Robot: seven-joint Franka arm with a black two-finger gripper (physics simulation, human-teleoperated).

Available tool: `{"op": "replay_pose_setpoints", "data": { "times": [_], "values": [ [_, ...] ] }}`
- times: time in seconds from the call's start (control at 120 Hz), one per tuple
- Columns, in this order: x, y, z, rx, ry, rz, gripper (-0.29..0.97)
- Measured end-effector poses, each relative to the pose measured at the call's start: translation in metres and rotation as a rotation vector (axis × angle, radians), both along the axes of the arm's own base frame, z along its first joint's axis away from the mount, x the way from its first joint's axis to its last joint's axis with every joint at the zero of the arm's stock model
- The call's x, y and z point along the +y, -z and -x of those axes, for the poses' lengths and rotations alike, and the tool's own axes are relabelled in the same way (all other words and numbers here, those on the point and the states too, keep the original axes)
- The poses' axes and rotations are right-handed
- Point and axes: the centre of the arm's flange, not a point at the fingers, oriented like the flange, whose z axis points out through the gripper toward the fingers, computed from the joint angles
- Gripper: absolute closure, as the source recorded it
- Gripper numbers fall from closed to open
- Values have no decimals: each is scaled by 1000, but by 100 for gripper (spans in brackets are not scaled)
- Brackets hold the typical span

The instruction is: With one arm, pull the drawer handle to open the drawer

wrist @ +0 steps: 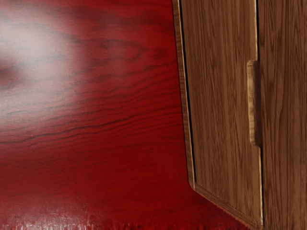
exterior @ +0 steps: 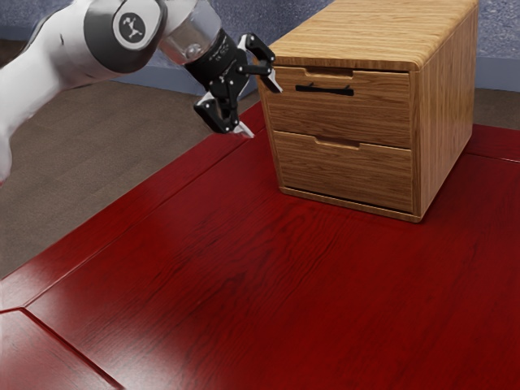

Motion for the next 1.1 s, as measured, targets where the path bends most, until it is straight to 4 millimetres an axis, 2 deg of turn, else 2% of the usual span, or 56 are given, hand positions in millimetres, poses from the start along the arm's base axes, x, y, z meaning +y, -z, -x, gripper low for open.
{"op": "replay_pose_setpoints", "data": {
  "times": [0.167,0.258,0.417,0.517,0.633,0.725,0.917,1.1],
  "values": [
    [-23,12,-27,-111,68,53,5],
    [-15,27,-43,-150,59,13,9],
    [-3,39,-58,-203,61,-43,13],
    [1,41,-63,-234,66,-66,16],
    [-16,37,-65,-266,103,-77,18],
    [-20,45,-70,-271,120,-82,21],
    [-15,61,-85,-301,129,-105,26],
    [-9,53,-90,-371,133,-129,29]
  ]
}}
